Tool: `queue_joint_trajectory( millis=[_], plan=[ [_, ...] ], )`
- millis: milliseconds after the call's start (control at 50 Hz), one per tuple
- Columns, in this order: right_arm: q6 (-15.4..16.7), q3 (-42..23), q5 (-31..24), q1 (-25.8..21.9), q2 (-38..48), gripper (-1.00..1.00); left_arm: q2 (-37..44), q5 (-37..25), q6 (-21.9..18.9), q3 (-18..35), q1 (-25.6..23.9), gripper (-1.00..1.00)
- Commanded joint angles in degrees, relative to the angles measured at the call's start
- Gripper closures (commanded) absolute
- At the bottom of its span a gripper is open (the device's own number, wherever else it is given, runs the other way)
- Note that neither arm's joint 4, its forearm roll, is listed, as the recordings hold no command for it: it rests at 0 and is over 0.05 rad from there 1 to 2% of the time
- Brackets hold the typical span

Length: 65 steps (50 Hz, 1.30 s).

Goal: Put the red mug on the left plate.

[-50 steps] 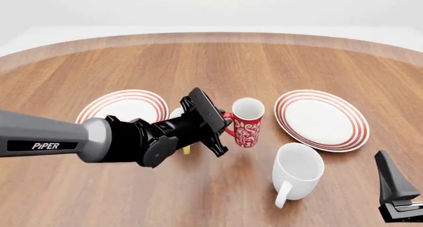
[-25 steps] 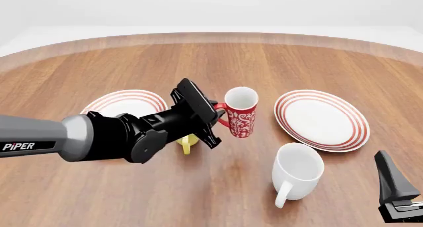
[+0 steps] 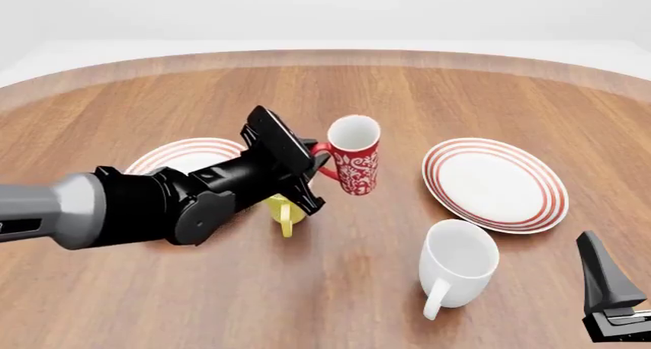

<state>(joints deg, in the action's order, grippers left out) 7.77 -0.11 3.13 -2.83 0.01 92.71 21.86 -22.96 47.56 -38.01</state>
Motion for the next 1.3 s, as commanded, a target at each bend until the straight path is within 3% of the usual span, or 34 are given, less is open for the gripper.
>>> queue_joint_trajectory(
  millis=[20, 840, 1300],
  plan=[
    [-0.04, 0.00, -0.01, 0.02, 0.00, -1.00, -2.28, 0.87, -0.33, -1.54, 1.68, 1.00],
    [-0.02, 0.00, 0.00, 0.00, 0.00, -1.00, -4.68, 4.24, 0.62, -4.18, 12.36, 1.00],
    [-0.02, 0.00, -0.04, 0.01, 0.00, -1.00, -6.92, 7.60, 0.73, -8.93, 19.36, 1.00]
  ],
)
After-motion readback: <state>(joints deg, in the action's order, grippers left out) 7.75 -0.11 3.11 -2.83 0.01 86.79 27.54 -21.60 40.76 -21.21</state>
